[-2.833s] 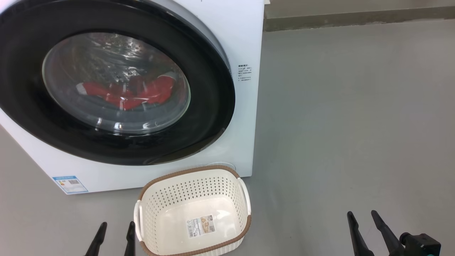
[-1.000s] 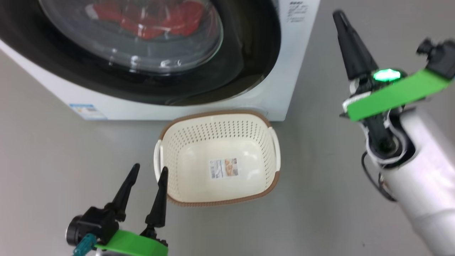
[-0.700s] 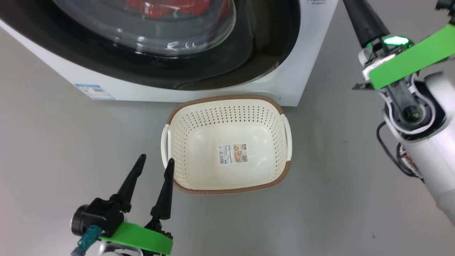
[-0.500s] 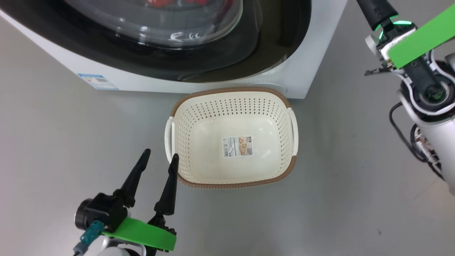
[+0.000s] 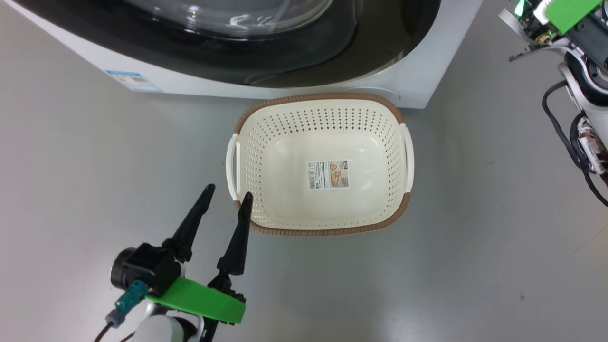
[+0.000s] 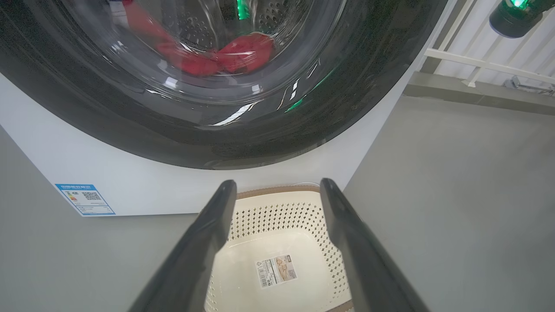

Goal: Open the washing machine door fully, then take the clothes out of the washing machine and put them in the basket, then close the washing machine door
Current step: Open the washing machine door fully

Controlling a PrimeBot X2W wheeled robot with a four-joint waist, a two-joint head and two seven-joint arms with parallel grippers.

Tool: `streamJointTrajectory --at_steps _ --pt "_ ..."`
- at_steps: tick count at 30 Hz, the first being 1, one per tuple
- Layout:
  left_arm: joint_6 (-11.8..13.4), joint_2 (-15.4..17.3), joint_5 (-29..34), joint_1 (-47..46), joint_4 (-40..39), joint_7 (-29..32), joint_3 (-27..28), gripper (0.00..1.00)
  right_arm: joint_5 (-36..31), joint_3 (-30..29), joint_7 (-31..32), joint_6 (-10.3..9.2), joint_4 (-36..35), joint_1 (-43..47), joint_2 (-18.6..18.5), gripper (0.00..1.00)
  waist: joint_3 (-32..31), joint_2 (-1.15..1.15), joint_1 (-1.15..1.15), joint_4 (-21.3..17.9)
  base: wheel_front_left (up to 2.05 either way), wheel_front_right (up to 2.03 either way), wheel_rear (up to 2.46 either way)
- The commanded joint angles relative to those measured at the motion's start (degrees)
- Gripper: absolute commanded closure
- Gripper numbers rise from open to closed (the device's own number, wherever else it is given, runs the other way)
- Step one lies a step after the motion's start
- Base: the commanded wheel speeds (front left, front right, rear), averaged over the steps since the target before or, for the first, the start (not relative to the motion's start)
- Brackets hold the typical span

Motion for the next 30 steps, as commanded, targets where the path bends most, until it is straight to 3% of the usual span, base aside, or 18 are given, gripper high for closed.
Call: streamJointTrajectory --at_steps 1,16,30 --pt "-0.3 1.4 -0.7 -0.8 -1.2 -0.7 1.6 0.00 0.9 -0.3 1.0 0.02 -0.8 -1.0 1.3 1.00 0.9 0.00 0.00 0.4 0.00 0.00 0.00" --pt "-0.3 1.1 -2.0 -2.4 -0.8 -0.7 1.2 0.00 1.2 -0.7 8.5 0.02 5.5 -6.2 4.5 1.00 2.2 0.00 0.00 1.4 0.00 0.00 0.00" --pt "-0.3 0.5 -1.4 -0.5 -0.3 -0.7 2.6 0.00 -0.1 -1.5 10.1 0.02 3.3 1.5 6.4 1.00 -3.0 0.00 0.00 0.3 0.00 0.00 0.00"
